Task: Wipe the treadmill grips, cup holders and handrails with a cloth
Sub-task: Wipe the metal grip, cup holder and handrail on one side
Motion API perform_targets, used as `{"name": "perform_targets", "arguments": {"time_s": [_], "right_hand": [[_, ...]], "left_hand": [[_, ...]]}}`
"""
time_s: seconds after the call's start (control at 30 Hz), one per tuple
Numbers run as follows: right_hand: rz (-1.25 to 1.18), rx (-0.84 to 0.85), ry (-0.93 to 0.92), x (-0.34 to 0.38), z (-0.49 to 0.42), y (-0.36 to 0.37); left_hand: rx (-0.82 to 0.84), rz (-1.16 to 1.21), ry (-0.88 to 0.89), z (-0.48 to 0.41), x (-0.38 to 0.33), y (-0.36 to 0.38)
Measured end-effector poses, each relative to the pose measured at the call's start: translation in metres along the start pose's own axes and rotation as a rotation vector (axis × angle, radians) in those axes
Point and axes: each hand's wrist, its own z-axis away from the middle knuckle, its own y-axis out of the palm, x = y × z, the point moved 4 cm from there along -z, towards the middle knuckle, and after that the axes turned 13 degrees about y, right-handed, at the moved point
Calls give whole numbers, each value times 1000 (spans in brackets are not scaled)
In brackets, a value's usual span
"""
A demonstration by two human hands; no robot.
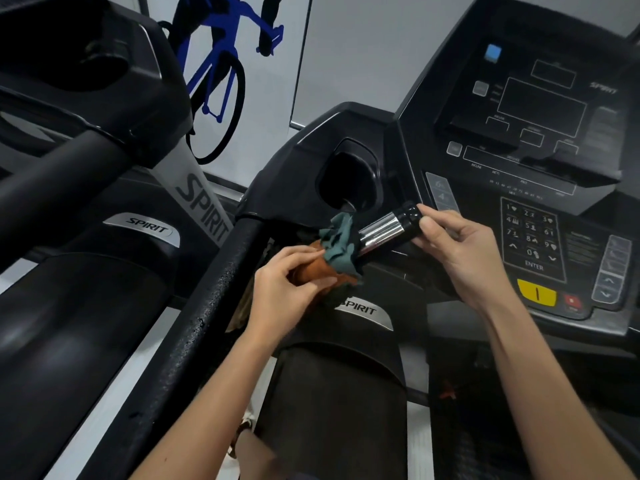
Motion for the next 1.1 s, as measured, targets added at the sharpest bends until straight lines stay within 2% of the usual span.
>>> {"name": "perform_targets", "arguments": {"time_s": [0.17,0.3,0.4,0.5,0.6,0.67,0.8,0.9,1.03,1.1], "right_hand": [[-6,5,-1,-2,-3,-1],[22,13,23,-4,-4,-1],[-34,62,82,-3,3,-2],[-44,89,52,4,12,-2],[160,-59,-107,9,14,3],[188,-137,-165,11,10,2],[247,-69,-136,19,0,-5],[284,-63,-144,26,-6,-6],[536,-340,-258,34,-29,-7],[579,-384,-306,33,-35,-2]], "left_hand": [[52,-163,144,-16,-19,23],[74,-279,175,-30,-39,50],[101,-236,184,-31,-42,53],[223,-162,172,-27,-42,50],[312,0,142,-18,-50,52],[270,72,133,-15,-51,49],[60,-84,80,-21,-33,22],[106,-165,-19,-23,-21,11],[139,-136,70,-18,-28,22],[131,-103,109,-16,-32,26]]}}
